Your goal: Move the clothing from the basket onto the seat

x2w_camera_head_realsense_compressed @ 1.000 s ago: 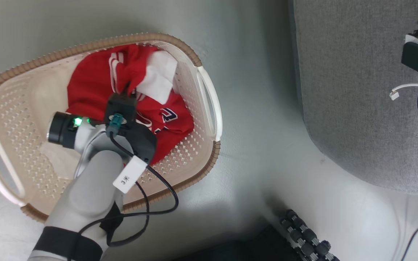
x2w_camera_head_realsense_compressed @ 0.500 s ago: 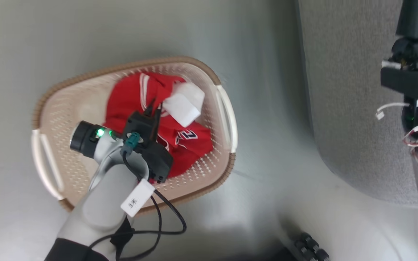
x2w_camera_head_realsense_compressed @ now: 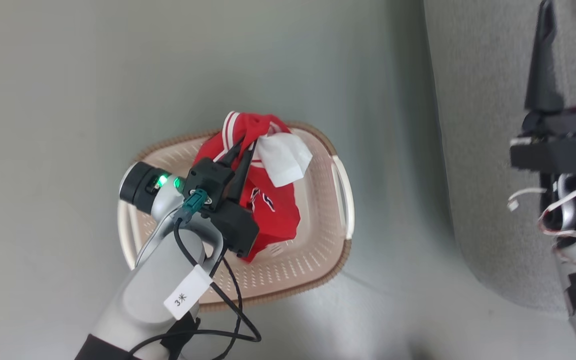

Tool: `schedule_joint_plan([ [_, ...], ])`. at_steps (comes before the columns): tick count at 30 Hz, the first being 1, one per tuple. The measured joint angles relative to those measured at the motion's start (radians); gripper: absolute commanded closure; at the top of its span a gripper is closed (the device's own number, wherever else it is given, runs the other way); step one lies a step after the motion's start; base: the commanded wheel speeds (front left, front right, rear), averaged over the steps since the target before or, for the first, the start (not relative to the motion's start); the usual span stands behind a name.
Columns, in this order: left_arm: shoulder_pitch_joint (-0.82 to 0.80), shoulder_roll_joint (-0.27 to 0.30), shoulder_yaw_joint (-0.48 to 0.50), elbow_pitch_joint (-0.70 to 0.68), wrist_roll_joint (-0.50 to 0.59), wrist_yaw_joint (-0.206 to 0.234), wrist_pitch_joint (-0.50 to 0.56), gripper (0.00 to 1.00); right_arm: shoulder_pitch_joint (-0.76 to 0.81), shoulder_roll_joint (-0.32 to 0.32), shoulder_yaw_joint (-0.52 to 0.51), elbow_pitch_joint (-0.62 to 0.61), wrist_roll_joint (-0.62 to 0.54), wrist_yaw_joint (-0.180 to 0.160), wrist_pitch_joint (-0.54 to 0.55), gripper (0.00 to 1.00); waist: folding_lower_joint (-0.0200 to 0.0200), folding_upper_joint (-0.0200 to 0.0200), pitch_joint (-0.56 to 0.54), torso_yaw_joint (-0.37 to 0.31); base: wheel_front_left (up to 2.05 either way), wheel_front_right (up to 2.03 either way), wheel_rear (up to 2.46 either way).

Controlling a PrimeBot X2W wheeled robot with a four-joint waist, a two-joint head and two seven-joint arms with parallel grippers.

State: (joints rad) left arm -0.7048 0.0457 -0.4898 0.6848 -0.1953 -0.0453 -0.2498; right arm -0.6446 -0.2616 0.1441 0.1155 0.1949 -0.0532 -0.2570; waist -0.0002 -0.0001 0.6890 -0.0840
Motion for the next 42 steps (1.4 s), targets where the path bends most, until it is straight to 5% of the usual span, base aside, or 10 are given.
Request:
schedule_joint_plan([
  [18,-0.033,0.083,0.037,-0.181,0.002,-0.028,0.000,1.00,0.067,0.069,0.057,0.125,0.007,0.038,0.000,0.00,0.0000,0.0000,-0.259,0.062,0.00,0.00,0.00],
  [42,-0.049,0.056,0.009,-0.129,-0.060,-0.062,0.071,1.00,0.178,0.153,0.220,0.389,0.004,0.135,0.000,0.00,0.0000,-0.0001,-0.579,0.077,0.00,0.00,0.00],
])
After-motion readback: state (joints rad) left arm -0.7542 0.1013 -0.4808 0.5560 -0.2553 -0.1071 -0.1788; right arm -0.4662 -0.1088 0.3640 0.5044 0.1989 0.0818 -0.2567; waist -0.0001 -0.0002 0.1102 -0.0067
